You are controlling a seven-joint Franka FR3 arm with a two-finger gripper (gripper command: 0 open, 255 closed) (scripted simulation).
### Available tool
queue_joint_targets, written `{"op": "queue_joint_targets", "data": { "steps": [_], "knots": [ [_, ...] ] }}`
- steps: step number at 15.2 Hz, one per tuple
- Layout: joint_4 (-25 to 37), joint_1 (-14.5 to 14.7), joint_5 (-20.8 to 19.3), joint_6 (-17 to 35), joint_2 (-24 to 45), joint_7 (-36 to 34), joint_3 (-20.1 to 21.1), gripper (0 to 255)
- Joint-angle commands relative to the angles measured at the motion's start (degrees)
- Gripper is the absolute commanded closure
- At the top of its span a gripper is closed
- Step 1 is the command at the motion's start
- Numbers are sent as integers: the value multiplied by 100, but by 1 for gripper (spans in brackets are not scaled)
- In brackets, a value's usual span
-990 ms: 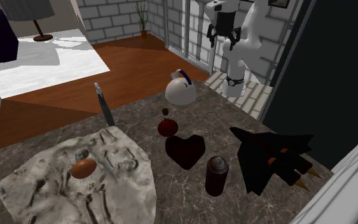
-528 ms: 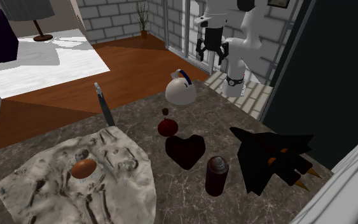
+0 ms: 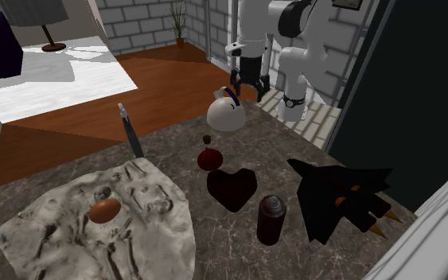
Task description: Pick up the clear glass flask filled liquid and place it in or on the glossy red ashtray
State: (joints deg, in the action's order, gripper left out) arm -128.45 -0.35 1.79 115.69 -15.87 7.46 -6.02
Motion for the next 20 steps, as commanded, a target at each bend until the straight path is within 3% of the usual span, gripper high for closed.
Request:
{"op": "queue_joint_targets", "data": {
  "steps": [1,14,20],
  "knots": [
    [214,7,85,286,449,17,-35,0],
    [2228,-173,828,1264,3202,327,-158,0],
    [2134,-174,904,1625,3471,375,-117,0]
  ]
}}
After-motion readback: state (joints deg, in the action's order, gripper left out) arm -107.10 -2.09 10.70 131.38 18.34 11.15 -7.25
